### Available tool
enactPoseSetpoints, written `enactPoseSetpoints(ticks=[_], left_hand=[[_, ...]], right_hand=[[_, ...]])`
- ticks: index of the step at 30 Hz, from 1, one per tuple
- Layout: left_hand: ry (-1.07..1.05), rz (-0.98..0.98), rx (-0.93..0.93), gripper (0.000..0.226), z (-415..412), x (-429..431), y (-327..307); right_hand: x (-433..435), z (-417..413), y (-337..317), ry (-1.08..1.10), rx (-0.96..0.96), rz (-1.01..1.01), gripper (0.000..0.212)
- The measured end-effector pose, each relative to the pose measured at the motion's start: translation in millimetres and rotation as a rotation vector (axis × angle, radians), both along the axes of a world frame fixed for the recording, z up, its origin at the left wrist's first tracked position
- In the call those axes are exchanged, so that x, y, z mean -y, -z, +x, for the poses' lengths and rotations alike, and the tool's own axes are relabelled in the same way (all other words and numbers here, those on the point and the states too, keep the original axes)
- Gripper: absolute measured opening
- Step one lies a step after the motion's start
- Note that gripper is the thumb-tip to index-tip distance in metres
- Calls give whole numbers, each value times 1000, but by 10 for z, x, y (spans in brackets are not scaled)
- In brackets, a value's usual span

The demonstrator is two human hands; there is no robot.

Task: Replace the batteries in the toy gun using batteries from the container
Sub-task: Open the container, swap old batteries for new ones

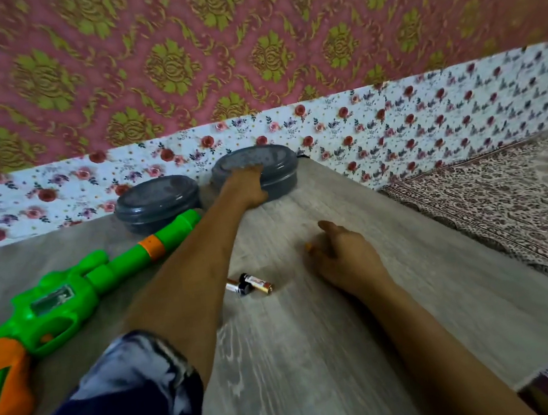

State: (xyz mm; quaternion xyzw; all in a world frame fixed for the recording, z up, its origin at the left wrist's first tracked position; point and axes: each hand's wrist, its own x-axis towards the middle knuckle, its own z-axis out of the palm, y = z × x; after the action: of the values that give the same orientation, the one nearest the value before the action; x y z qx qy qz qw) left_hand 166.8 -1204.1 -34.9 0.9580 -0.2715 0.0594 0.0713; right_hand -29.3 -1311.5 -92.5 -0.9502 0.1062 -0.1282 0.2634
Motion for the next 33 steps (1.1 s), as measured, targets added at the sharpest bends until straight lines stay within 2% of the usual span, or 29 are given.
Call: enactPoseSetpoints(ticks=[6, 12, 19, 24, 28, 33], left_hand=[[128, -43, 74, 53, -538, -72, -32], [293, -91, 70, 49, -1385, -176, -90], [374, -147, 121, 44, -2104, -228, -35], [435, -130, 173, 37, -2246, -215, -32], [469, -98, 61, 36, -2253, -190, -53], [500, 85, 184, 36, -2194, -131, -143]], right_hand=[[5, -118, -54, 44, 56, 63, 63], [76, -463, -81, 220, 103, 225, 93], [231, -1133, 13, 193, 81, 159, 105], [169, -1245, -2, 166, 131, 190, 106], [115, -1186, -4, 168, 142, 209, 119], [102, -1141, 32, 182, 178, 221, 124]])
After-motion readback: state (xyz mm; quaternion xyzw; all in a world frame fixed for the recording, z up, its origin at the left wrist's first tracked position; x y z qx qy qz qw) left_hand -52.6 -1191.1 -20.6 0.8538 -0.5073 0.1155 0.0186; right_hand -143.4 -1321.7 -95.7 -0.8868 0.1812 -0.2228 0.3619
